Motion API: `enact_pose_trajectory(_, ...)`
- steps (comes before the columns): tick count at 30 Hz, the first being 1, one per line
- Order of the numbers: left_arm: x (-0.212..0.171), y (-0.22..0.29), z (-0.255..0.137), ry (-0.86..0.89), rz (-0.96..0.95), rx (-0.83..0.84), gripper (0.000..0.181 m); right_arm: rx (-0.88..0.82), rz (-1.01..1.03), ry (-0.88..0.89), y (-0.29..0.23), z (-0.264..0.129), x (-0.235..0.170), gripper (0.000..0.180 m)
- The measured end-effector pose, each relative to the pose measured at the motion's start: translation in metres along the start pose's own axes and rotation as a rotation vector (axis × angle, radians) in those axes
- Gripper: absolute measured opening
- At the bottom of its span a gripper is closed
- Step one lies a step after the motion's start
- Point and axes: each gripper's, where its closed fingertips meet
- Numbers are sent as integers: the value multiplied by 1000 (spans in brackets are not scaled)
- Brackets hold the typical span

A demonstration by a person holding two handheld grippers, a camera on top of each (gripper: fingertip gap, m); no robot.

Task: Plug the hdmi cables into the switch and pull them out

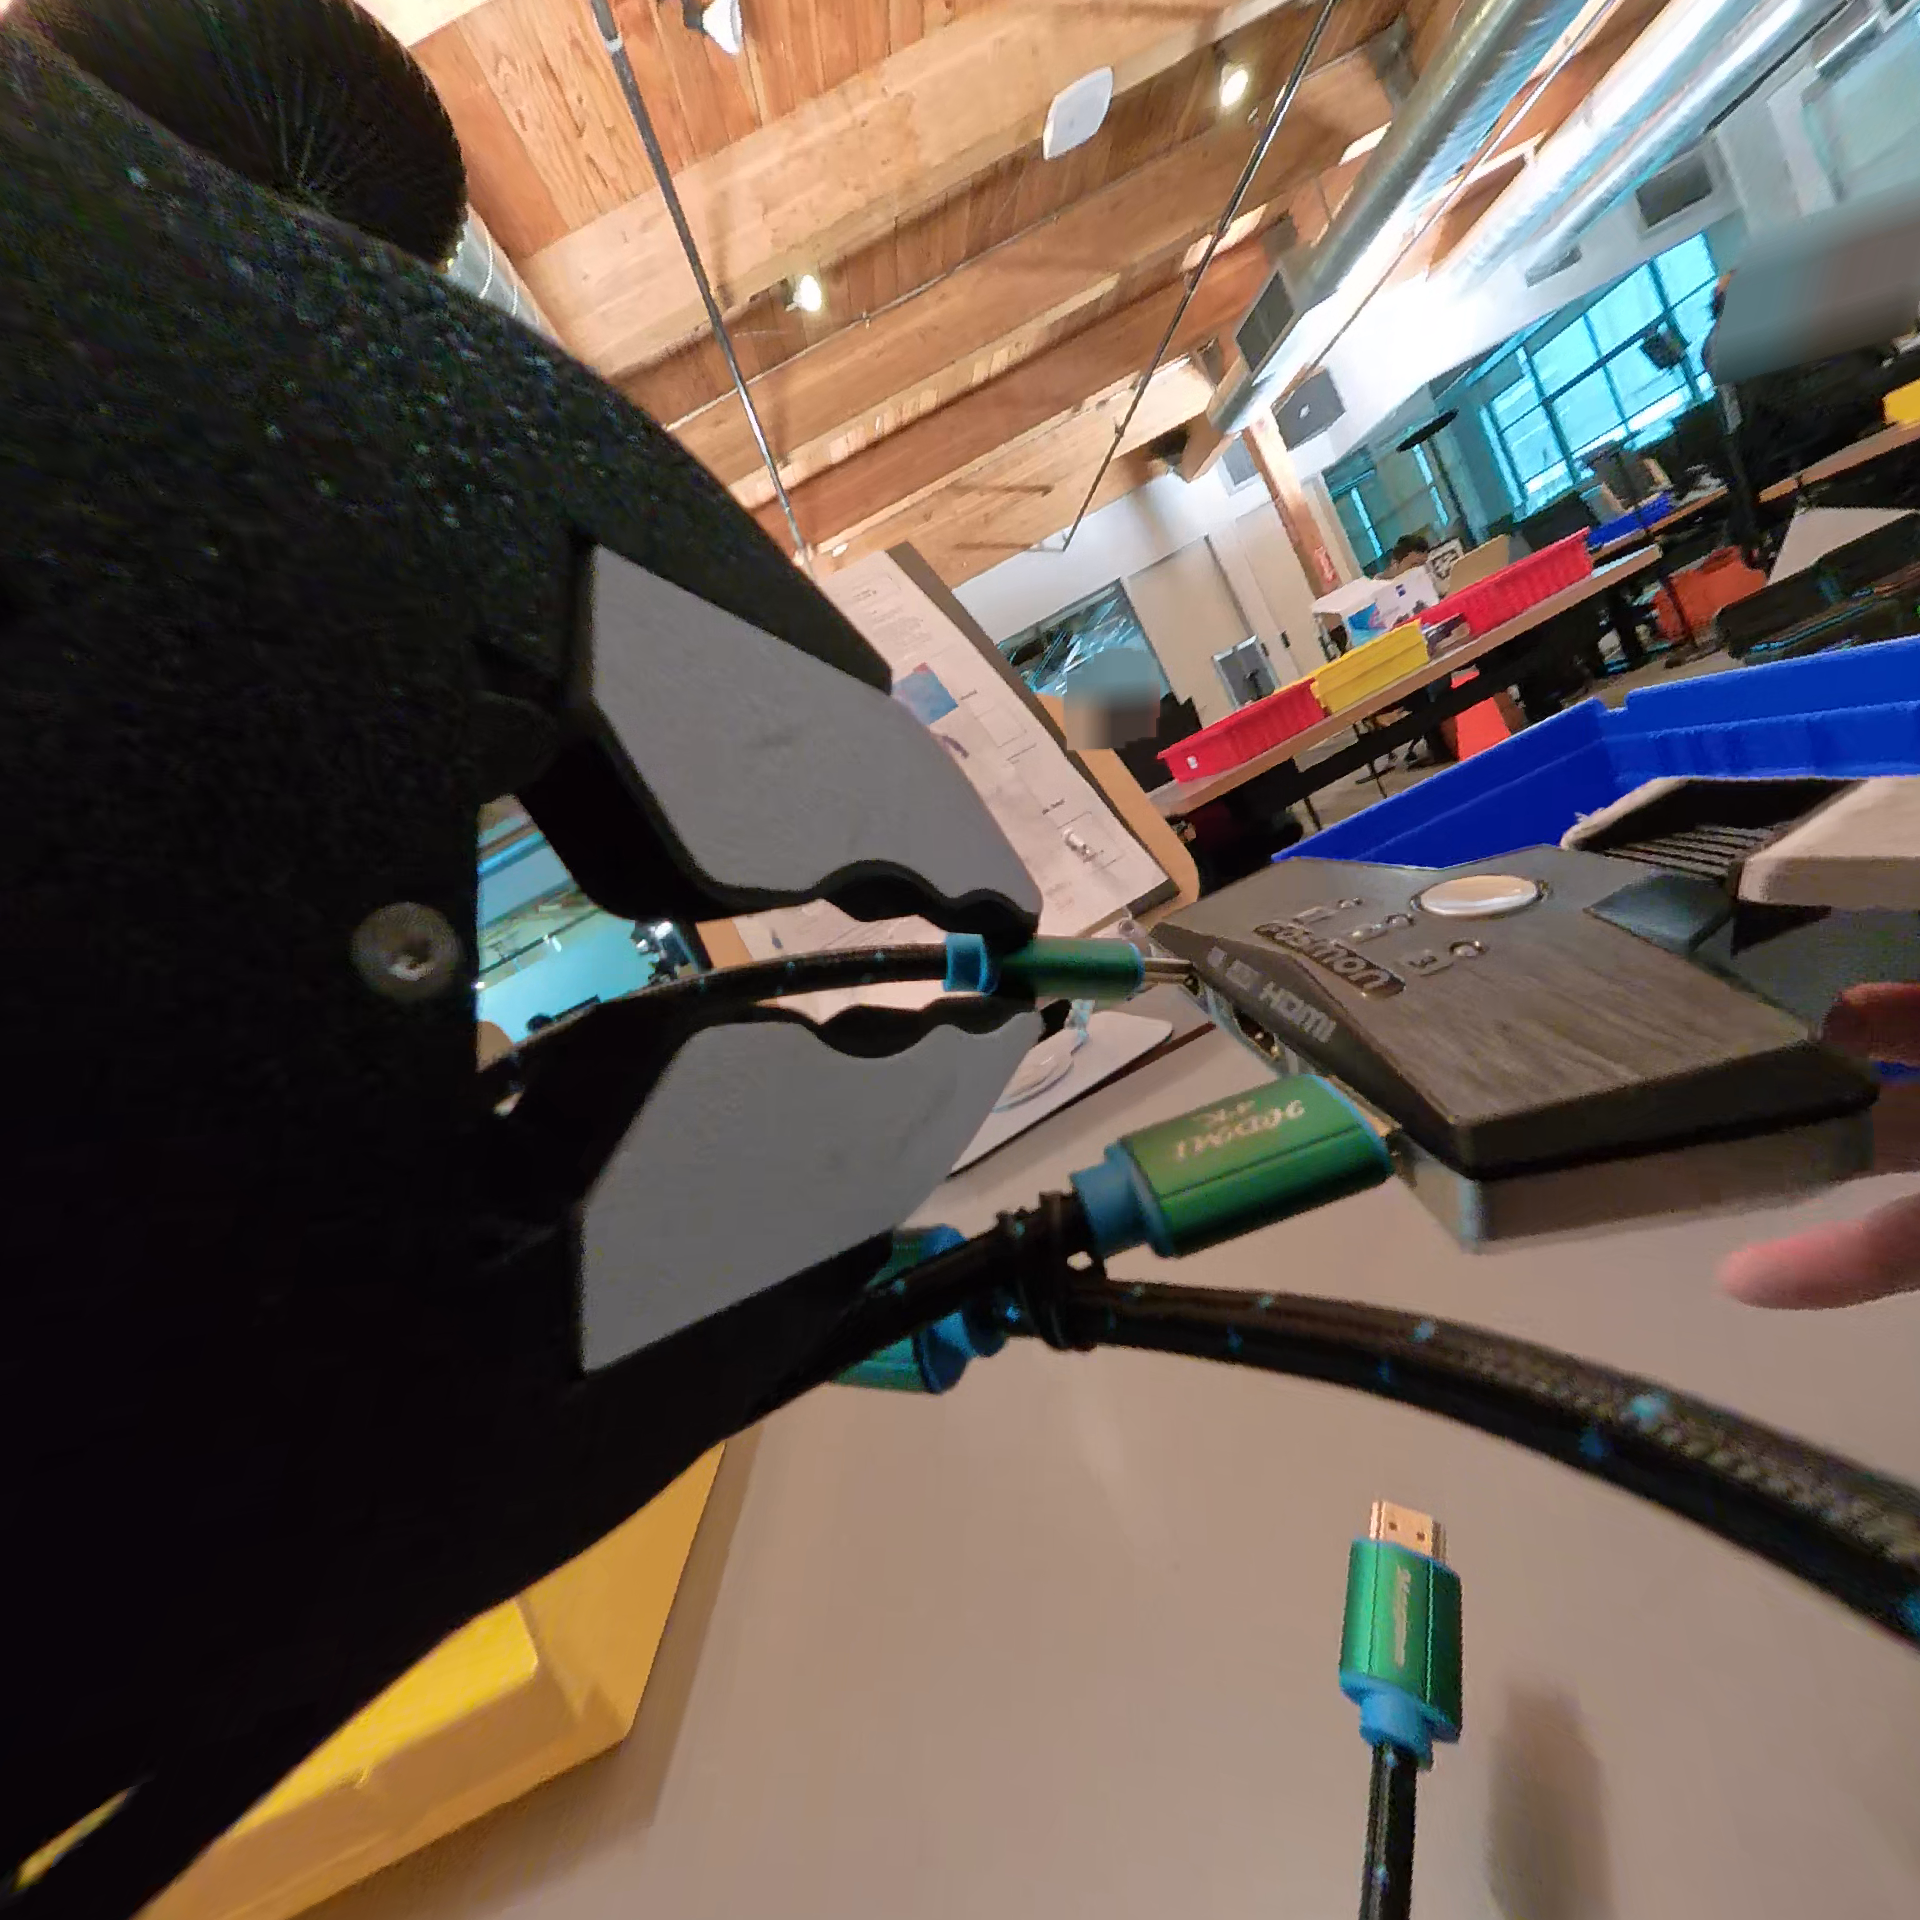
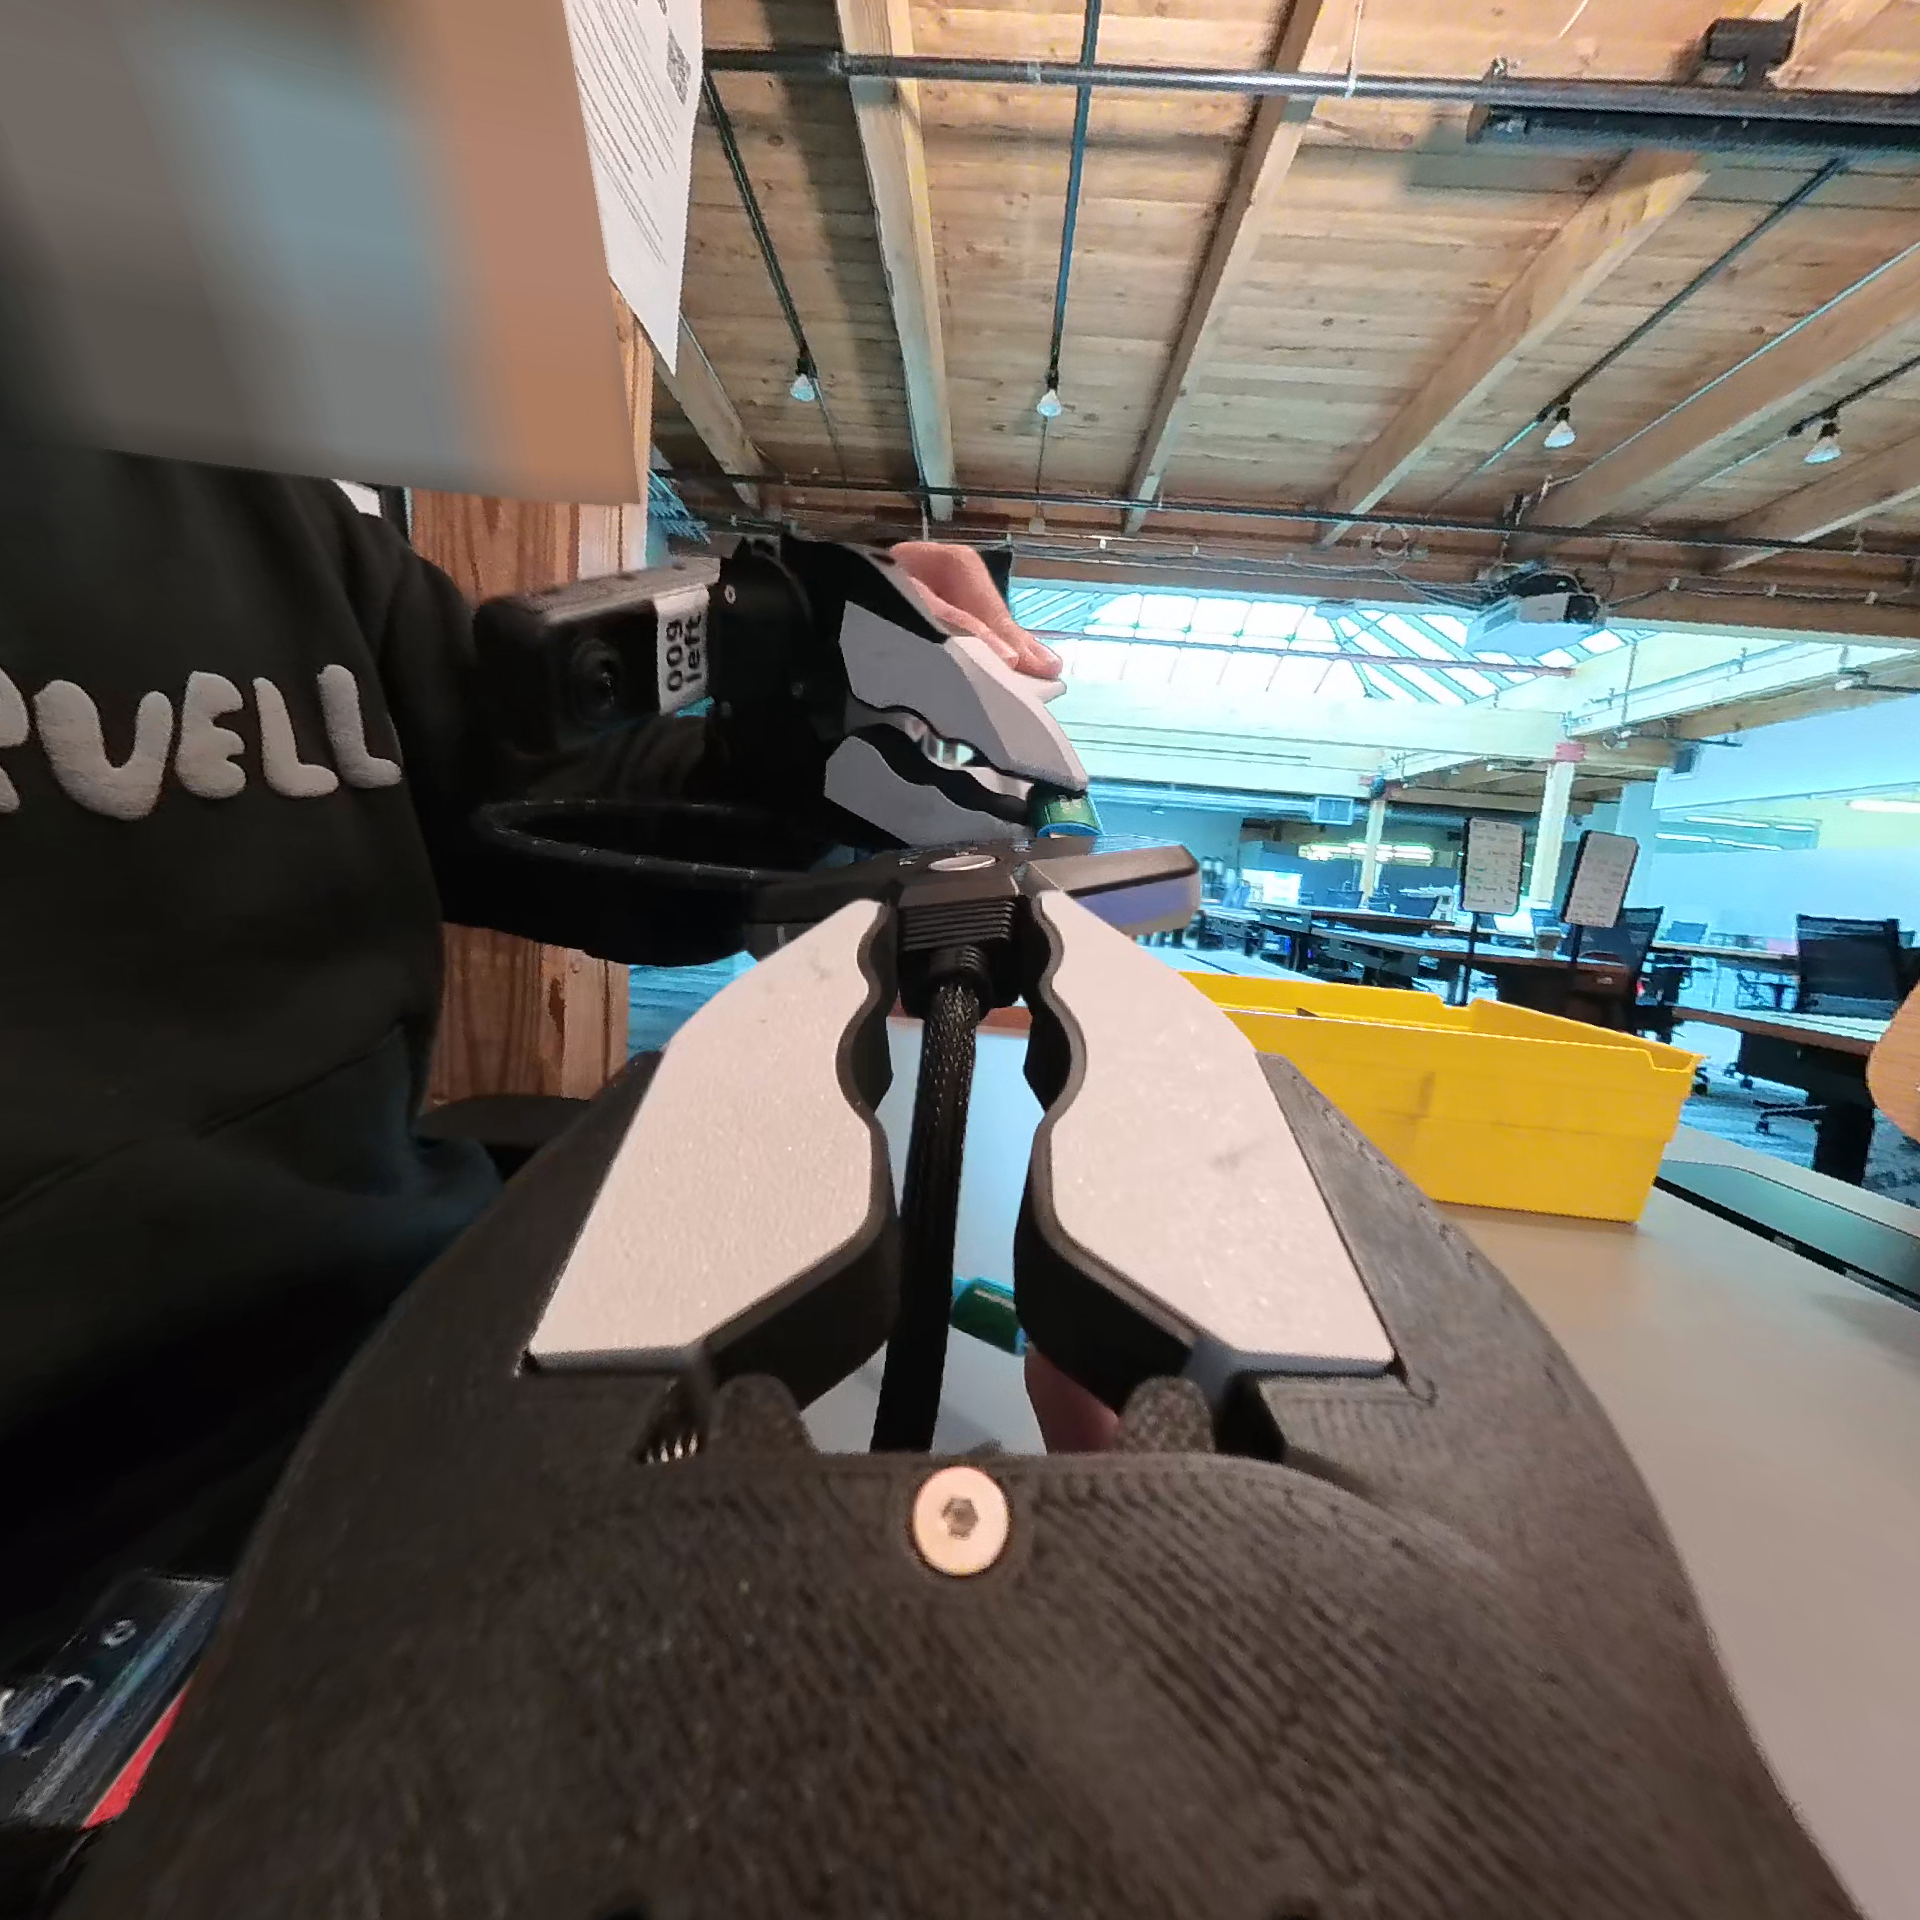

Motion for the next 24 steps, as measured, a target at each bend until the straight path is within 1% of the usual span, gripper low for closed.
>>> enact_pose_trajectory(3, 1, 3, -1, 32, 66, 3, 11, 19, 15, 9, -2, 0, 1, 22)
enact_pose_trajectory(5, -6, 5, 1, 15, 29, -29, 11, 16, 4, -16, -2, 1, -3, 22)
enact_pose_trajectory(6, -11, 5, 3, 26, -48, -55, 11, 11, 2, -25, -2, 1, -4, 22)
enact_pose_trajectory(9, -34, 11, 12, 71, -413, -193, 11, 5, -7, -39, -1, -4, -3, 22)
enact_pose_trajectory(11, -50, 24, 25, 110, -572, -259, 11, 42, 9, -16, -6, -6, 1, 22)
enact_pose_trajectory(12, -55, 34, 34, 130, -613, -272, 11, 63, 16, -2, -9, -6, 4, 22)
enact_pose_trajectory(14, -60, 53, 52, 173, -618, -239, 11, 85, 32, 6, -11, -5, 4, 22)
enact_pose_trajectory(18, -65, 104, 80, 129, -698, -317, 11, 39, 20, -44, -5, -8, -3, 22)
enact_pose_trajectory(19, -64, 115, 83, 124, -726, -358, 11, 34, 21, -54, -4, -9, -4, 22)
enact_pose_trajectory(22, -64, 145, 88, 58, -859, -568, 11, 44, 28, -76, -5, -8, -7, 22)
enact_pose_trajectory(24, -63, 155, 89, 47, -953, -691, 12, 58, 36, -100, -7, -6, -12, 22)
Point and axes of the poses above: each gripper's, where its closed fingertips meet, z out along the fingers, x out of its top, y = z × x across the jaws, and after that the axes turned 11 degrees about -z, right-handed
